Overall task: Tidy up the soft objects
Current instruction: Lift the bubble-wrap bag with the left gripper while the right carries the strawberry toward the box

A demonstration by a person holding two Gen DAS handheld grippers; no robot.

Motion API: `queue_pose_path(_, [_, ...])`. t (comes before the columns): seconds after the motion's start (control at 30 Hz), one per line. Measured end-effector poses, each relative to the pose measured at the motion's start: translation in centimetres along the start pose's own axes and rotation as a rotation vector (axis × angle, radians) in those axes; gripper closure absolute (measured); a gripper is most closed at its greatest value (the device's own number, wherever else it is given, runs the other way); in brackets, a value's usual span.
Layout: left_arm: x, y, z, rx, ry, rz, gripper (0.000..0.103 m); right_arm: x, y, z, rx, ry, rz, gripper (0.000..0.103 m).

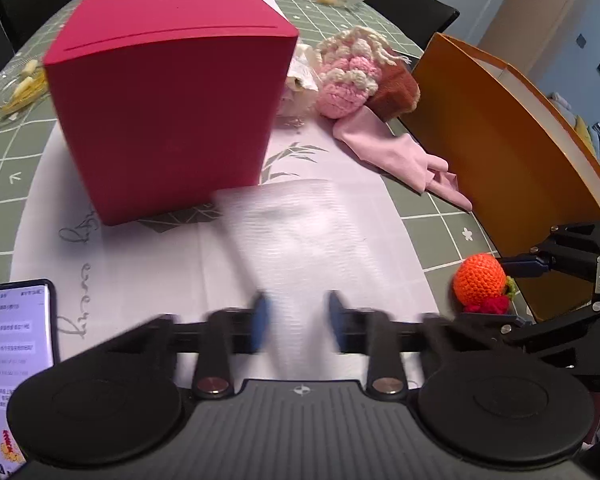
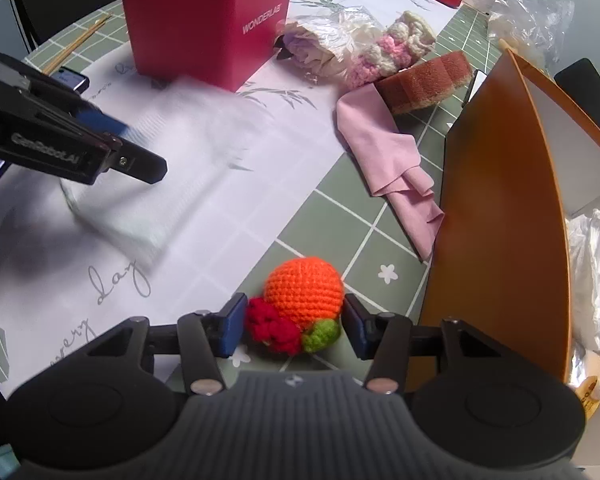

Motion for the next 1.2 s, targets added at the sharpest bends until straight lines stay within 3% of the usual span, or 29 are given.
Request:
queue_pose_path(0.1, [-0.1,-0.1,0.3,0.007,0.006,-0.006,0.103,0.0,-0.2,0.0,-0.006,-0.001,0.014,0.053])
queue_pose_path(0.27, [-0.2,-1.5,-0.4,0.034,-0.003,0.055,0.103,0.1,-0.5,-0.3,-0.012,-0.004,0.019,0.053])
queue_pose_path(0.83, [-2.8,-5.8,-7.1,0.121,-0.187,0.165,0.103,-1.1,-2.8,-5.1,-0.047,-0.138,0.141,0.053])
queue_pose_path(1.2, [-6.7,-11.6,-9.3,0.196,-0.265,0.301,0.103,-1.0,-7.9,-9.8,-0.025,-0.271,0.261,0.053])
Point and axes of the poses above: each gripper's, at about its wrist camera, not at the fingertips, and z roughly the way its jaws point, y to its left, x to its underside, the point moved 1 cm from there along z, roughly the way its jaws point, and after that the axes turned 13 degrees about x, right-handed, at the moved point
